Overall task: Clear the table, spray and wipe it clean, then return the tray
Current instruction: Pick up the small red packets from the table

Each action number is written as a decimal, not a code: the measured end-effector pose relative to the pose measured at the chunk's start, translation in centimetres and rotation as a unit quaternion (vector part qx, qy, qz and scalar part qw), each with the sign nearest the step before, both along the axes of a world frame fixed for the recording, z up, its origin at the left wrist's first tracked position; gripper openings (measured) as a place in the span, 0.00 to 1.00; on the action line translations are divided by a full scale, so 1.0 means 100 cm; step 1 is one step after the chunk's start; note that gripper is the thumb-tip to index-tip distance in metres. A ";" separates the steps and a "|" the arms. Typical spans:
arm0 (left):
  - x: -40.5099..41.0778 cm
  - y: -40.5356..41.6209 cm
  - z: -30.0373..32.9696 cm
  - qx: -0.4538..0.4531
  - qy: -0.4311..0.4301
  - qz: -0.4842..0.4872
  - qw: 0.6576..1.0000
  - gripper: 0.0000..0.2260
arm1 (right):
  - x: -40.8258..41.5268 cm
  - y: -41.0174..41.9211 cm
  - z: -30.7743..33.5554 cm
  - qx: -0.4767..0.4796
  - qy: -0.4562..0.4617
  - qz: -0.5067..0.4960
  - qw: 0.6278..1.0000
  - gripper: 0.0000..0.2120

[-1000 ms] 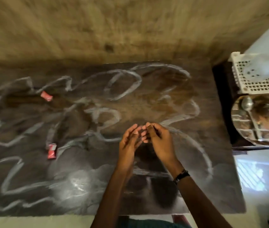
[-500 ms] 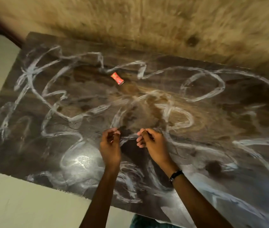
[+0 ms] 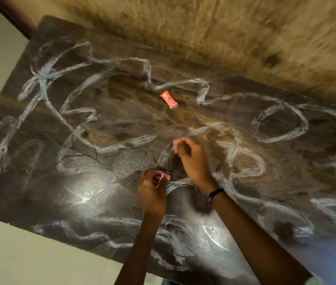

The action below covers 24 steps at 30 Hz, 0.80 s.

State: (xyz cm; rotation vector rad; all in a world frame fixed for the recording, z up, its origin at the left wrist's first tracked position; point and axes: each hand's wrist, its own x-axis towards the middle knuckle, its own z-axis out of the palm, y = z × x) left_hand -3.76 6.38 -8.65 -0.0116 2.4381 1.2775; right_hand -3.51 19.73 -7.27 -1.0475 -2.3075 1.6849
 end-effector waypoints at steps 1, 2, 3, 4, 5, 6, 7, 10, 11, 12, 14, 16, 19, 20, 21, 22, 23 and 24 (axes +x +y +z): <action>-0.003 0.000 0.002 0.021 -0.017 0.006 1.000 0.03 | -0.014 0.005 -0.001 0.071 0.009 -0.001 0.997 0.08; -0.005 -0.001 0.005 0.045 -0.035 0.019 0.998 0.04 | -0.029 0.011 -0.004 0.122 0.018 -0.004 0.992 0.08; -0.008 -0.003 0.007 0.070 -0.055 0.036 0.995 0.05 | -0.043 0.017 -0.006 0.160 0.021 -0.001 0.987 0.09; -0.011 -0.005 0.008 0.092 -0.066 0.051 0.992 0.05 | -0.057 0.023 -0.009 0.196 0.017 0.011 0.980 0.11; -0.014 -0.007 0.010 0.105 -0.071 0.065 0.990 0.05 | -0.070 0.029 -0.011 0.234 0.006 0.033 0.972 0.15; -0.017 -0.010 0.010 0.112 -0.074 0.074 0.988 0.05 | -0.082 0.035 -0.013 0.271 -0.012 0.066 0.960 0.18; -0.020 -0.011 0.012 0.119 -0.077 0.083 0.986 0.05 | -0.091 0.040 -0.015 0.305 -0.032 0.108 0.946 0.22; -0.025 -0.014 0.015 0.142 -0.086 0.099 0.981 0.05 | -0.107 0.047 -0.026 0.371 -0.089 0.238 0.893 0.24; -0.026 -0.014 0.016 0.145 -0.086 0.098 0.981 0.05 | -0.106 0.045 -0.030 0.384 -0.095 0.263 0.880 0.24; -0.026 -0.014 0.016 0.148 -0.087 0.098 0.980 0.04 | -0.103 0.043 -0.034 0.391 -0.087 0.273 0.875 0.23; -0.026 -0.015 0.015 0.157 -0.091 0.100 0.978 0.06 | -0.090 0.036 -0.039 0.383 -0.053 0.257 0.885 0.22; -0.024 -0.014 0.013 0.163 -0.094 0.107 0.976 0.06 | -0.069 0.029 -0.044 0.368 -0.040 0.234 0.899 0.21; -0.018 -0.010 0.015 0.169 -0.105 0.108 0.974 0.05 | -0.034 0.014 -0.049 0.410 -0.033 0.223 0.884 0.21; -0.016 -0.008 0.016 0.176 -0.110 0.110 0.972 0.04 | -0.021 0.010 -0.049 0.417 -0.038 0.230 0.878 0.22; -0.013 -0.005 0.016 0.179 -0.112 0.110 0.971 0.04 | -0.008 0.006 -0.048 0.426 -0.037 0.236 0.872 0.21; -0.011 -0.003 0.014 0.176 -0.112 0.110 0.972 0.05 | 0.004 0.003 -0.046 0.434 -0.030 0.240 0.868 0.21; -0.008 -0.001 0.013 0.167 -0.111 0.107 0.974 0.06 | 0.018 0.000 -0.043 0.441 -0.024 0.240 0.864 0.21; -0.005 0.001 0.011 0.158 -0.111 0.102 0.976 0.06 | 0.032 -0.003 -0.038 0.439 -0.022 0.236 0.867 0.22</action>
